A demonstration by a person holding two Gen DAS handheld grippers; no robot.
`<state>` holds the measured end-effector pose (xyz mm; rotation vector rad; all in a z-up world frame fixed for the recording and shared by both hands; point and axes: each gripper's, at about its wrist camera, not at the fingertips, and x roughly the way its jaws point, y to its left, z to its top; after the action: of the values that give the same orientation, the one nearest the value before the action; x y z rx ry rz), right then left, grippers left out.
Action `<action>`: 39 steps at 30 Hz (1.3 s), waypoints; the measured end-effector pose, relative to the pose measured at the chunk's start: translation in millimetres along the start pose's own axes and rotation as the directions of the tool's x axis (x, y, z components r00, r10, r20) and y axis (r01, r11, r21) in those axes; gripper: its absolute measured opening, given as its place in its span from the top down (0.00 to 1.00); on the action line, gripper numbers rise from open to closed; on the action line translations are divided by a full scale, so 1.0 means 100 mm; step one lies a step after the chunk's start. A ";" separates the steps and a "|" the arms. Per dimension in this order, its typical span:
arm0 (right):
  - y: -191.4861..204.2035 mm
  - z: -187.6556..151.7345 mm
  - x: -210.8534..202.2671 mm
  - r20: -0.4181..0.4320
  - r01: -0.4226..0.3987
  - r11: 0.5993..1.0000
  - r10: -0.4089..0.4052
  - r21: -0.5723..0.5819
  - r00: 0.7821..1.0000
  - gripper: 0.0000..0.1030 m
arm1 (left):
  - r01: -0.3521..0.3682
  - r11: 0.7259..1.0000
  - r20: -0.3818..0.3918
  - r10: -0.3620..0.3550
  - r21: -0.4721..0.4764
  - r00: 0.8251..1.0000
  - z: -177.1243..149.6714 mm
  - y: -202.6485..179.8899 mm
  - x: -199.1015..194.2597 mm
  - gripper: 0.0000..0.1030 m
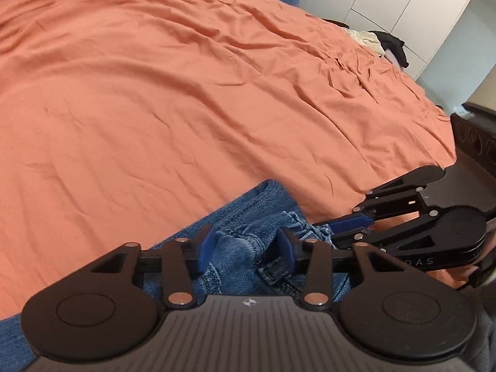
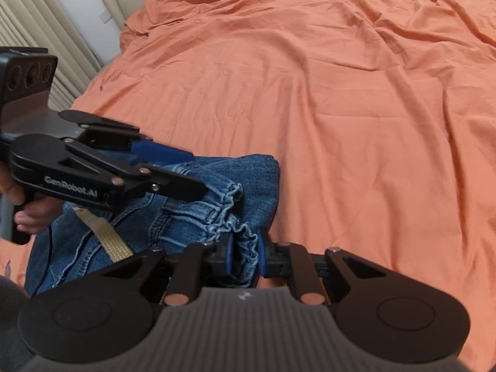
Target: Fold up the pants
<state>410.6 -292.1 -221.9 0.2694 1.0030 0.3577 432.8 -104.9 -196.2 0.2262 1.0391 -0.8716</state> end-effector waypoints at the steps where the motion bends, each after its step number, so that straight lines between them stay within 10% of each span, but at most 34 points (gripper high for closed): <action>1: 0.03 0.01 -0.01 0.001 0.011 1.000 -0.011 -0.012 1.000 0.89 | -0.019 1.000 0.011 0.019 0.008 1.000 -0.02 -0.04 -0.03 0.59; 13: 0.19 0.02 -0.43 0.102 -0.012 0.999 0.017 -0.052 0.995 0.94 | 0.051 0.998 0.126 -0.054 0.032 0.991 0.02 -0.11 -0.68 0.74; 21: 0.14 0.19 -0.38 0.177 -0.122 0.988 0.137 -0.092 0.975 0.94 | 0.075 0.993 0.071 -0.081 0.089 0.994 0.18 -0.15 -0.78 0.78; 28: 0.02 0.11 -0.25 0.076 -0.078 0.978 0.094 -0.191 0.993 0.82 | 0.045 0.993 -0.008 -0.045 0.113 0.999 0.20 -0.18 -0.54 0.79; 39: 0.25 0.02 -0.36 0.144 0.011 0.855 0.075 -0.518 0.987 0.76 | 0.005 0.992 -0.002 -0.005 0.129 1.000 0.21 -0.28 -0.61 0.79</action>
<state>391.0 -284.7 -183.6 -0.1759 0.7096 0.6136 413.6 -102.9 -128.7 0.3335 0.9861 -0.9448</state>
